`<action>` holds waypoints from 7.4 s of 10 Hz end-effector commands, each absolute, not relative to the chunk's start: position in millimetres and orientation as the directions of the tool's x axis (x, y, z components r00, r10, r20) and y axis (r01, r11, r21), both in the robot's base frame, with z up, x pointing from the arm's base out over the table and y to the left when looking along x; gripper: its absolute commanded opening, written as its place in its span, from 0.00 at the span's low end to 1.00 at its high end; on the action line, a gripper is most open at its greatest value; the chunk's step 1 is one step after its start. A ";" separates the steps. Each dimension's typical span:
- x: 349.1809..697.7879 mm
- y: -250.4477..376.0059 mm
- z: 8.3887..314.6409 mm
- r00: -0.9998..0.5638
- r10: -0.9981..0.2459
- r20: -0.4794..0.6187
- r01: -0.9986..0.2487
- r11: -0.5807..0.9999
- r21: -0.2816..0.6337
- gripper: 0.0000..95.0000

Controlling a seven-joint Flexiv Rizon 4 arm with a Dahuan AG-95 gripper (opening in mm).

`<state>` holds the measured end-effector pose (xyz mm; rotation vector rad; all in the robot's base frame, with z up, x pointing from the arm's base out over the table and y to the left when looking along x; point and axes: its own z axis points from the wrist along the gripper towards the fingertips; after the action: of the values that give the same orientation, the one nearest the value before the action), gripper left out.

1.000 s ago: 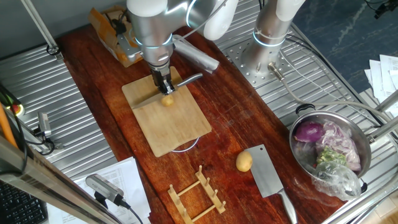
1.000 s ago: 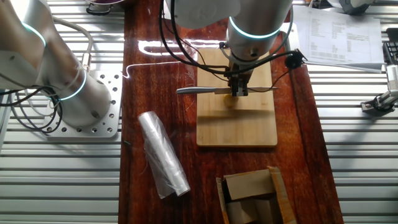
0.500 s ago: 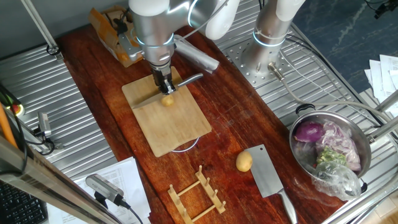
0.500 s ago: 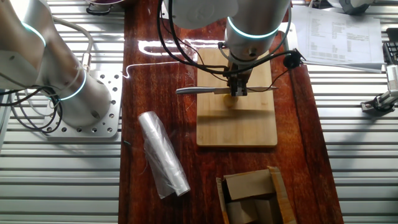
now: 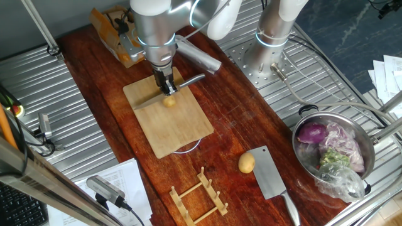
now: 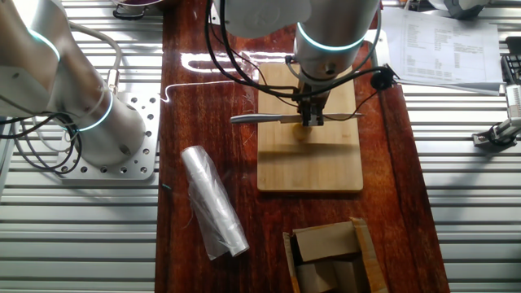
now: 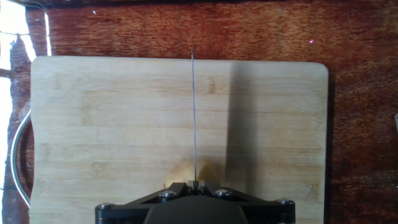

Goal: Chop the potatoes

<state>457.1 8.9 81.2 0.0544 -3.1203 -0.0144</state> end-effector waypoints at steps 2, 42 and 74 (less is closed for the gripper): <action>456.6 8.6 84.3 -0.999 -0.035 0.021 -0.035 0.999 0.010 0.00; 457.1 10.2 73.8 -0.999 -0.036 0.009 -0.036 0.999 0.007 0.20; 425.9 23.4 95.1 -1.000 -0.006 -0.001 -0.006 0.999 0.043 0.00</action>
<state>426.6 24.1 94.4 0.0094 -3.1436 -0.0690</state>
